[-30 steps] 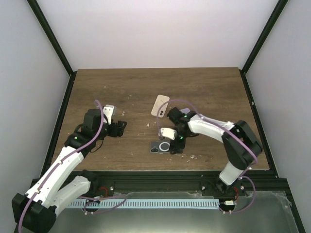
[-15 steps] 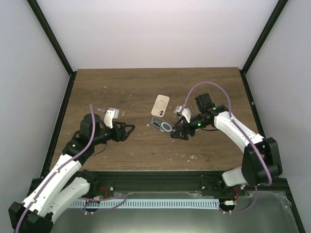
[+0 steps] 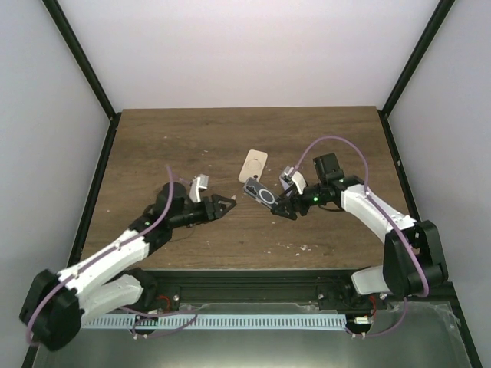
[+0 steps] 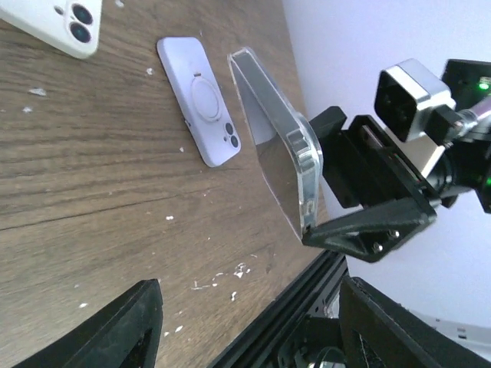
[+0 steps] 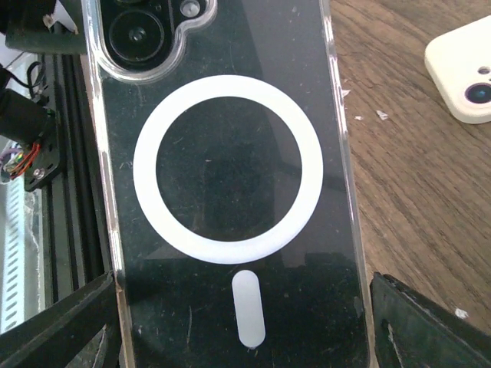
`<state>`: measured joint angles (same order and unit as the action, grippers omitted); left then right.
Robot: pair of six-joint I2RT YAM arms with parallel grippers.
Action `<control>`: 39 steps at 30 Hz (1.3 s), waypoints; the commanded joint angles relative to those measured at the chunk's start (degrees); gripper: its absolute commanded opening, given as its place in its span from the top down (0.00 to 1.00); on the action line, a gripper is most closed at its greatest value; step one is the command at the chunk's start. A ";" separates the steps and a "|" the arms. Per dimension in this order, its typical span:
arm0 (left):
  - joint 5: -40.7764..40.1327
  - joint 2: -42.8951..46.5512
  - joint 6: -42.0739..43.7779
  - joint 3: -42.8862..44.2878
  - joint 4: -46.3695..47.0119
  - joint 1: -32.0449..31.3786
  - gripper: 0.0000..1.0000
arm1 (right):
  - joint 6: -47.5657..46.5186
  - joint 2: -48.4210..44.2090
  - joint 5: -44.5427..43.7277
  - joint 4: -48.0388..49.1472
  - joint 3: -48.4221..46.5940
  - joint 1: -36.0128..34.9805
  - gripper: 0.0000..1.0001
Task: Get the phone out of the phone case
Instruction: Pick up the phone at the center of the board.
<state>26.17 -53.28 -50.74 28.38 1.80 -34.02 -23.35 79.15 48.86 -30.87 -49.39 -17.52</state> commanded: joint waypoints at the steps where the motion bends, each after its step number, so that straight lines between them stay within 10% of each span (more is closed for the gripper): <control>1: -3.65 -9.06 -7.37 6.22 7.90 -3.75 0.35 | 0.78 -3.40 -0.91 4.40 0.38 -0.05 0.72; 13: -4.25 -25.07 -12.52 13.42 16.61 -5.90 0.43 | 0.09 -6.69 -7.87 6.25 1.78 -1.80 0.71; 22: -4.17 -28.14 -13.59 13.78 20.26 -6.02 0.92 | -0.58 -8.34 -9.99 6.26 2.38 -4.03 0.66; 28: -8.14 -23.02 -13.62 11.61 13.93 -6.06 1.00 | -3.14 -11.53 -13.99 1.14 -1.47 -5.82 0.01; 39: -21.44 -14.34 -24.03 15.07 -4.33 -6.03 1.00 | -7.85 -11.83 -45.81 0.79 -3.13 -28.20 0.12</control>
<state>10.39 -70.17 -68.27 40.32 2.66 -40.12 -28.93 66.98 18.81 -31.24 -51.83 -38.06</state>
